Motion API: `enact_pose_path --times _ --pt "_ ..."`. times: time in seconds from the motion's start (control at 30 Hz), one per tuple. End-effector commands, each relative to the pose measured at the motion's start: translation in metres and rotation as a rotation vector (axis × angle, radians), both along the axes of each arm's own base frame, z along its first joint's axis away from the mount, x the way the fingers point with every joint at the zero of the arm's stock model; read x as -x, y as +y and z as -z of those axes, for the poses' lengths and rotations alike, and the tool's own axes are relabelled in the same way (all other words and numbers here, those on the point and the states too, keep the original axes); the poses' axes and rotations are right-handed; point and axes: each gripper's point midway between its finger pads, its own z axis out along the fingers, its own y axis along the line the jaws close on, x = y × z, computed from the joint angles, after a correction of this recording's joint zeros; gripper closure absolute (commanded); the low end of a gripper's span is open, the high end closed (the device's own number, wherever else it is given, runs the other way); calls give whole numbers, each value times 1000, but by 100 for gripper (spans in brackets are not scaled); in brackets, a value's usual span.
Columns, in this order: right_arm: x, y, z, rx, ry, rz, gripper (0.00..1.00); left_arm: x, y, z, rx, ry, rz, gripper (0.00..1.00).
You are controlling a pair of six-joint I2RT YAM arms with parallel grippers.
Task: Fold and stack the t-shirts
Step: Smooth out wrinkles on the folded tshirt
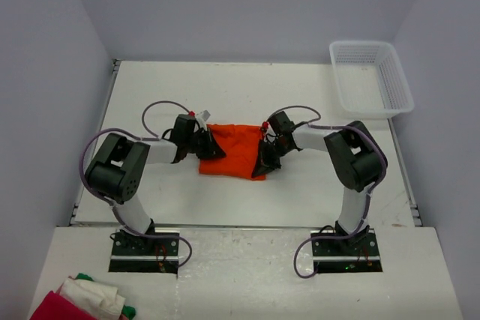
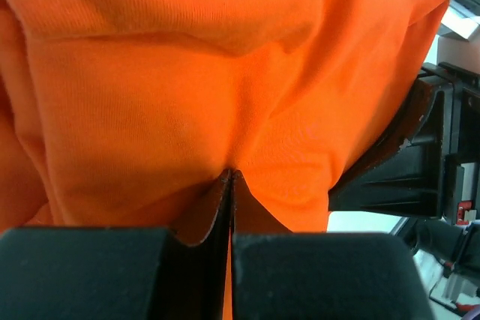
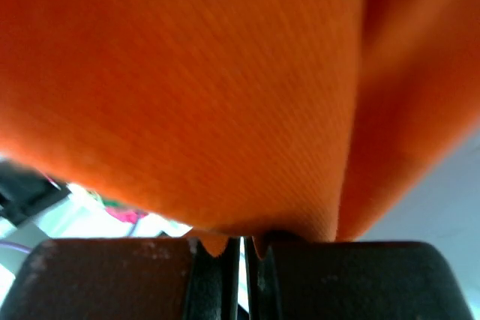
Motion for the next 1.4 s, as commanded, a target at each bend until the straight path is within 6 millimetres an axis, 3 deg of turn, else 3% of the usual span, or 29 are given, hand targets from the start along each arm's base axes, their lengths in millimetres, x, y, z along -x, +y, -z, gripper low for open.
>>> enact_pose_path --times 0.0,0.13,0.17,0.27,0.37,0.4,0.47,0.5,0.6,0.83,0.87,0.9,1.07,1.23,1.37 --pt "24 -8 18 75 -61 20 100 45 12 27 -117 75 9 100" --pt "52 -12 6 85 -124 17 100 76 17 23 -111 88 15 100" --pt "59 -12 3 91 -141 5 100 78 16 13 -96 61 14 100" --pt "68 -21 -14 98 -204 -8 100 94 21 5 -103 55 14 100" --pt "68 -25 -46 83 -285 -14 100 103 25 -5 -101 32 8 100" --pt "66 -25 -67 68 -337 -14 100 100 26 -11 -104 13 -1 100" --pt "62 -26 -86 60 -383 -11 100 90 24 -30 -97 -56 -5 100" --pt "57 -25 -101 54 -409 -14 100 95 29 -30 -124 -31 -8 100" --pt "43 -17 -125 46 -468 -36 100 69 27 -61 -144 -113 -31 100" --pt "-2 18 -121 51 -487 -114 100 36 13 -81 -151 -149 -23 100" --pt "-6 23 -110 55 -458 -129 100 32 12 -76 -163 -139 -17 100" --pt "-15 31 -115 39 -477 -134 100 27 10 -79 -163 -150 -18 100" --pt "-40 47 -92 34 -418 -153 100 17 4 -67 -174 -124 -3 100" --pt "-67 37 -65 57 -351 -106 100 14 4 -53 -193 -103 10 100" --pt "-87 20 -47 98 -290 -49 100 11 17 -41 -229 -71 -24 100"
